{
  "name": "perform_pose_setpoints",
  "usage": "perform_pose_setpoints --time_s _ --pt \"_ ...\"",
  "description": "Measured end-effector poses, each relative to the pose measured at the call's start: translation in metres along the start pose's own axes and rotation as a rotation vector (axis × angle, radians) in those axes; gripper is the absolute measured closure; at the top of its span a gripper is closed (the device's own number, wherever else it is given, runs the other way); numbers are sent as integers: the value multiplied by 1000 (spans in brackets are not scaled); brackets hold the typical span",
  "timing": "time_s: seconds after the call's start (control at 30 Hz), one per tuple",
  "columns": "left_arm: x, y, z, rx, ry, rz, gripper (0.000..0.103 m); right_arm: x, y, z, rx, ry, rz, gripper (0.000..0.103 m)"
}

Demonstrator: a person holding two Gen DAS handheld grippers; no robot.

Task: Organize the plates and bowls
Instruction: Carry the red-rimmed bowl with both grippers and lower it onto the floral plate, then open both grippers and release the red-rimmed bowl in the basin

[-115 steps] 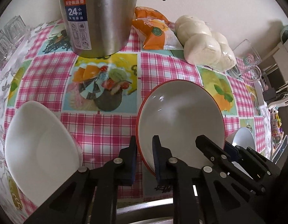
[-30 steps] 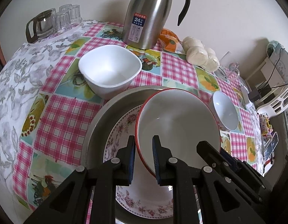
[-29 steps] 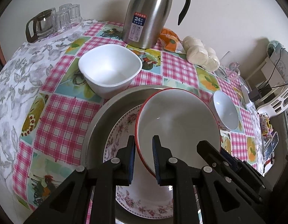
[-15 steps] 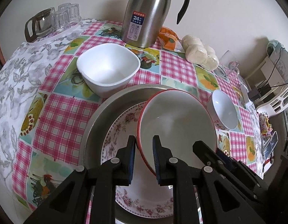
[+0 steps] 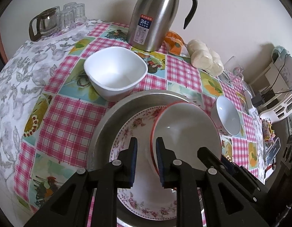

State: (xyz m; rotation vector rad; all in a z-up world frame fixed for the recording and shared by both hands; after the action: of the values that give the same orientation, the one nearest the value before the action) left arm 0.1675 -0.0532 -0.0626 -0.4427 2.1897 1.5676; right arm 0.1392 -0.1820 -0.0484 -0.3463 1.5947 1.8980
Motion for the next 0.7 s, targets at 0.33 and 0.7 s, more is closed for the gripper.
perform_pose_setpoints --time_s 0.33,0.7 --pt "-2 4 2 4 8 -9 83 -4 5 -4 5 -4 -12 79" --pt "-10 16 7 1 27 -38 63 -9 13 -3 22 6 -41 67"
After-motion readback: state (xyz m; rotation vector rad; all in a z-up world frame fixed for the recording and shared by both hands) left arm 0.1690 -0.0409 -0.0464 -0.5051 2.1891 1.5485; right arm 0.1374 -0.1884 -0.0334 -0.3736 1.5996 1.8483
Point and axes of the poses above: each gripper's, at about its wrist camera, not at the fingertips, and y roughly against the way its jaws point, z to its left, x to its underside, the point moved 4 cm from there along -y, roughly the way its jaws point, and after that the axes turned 5 degrees about -z, right-handed, at the moved point
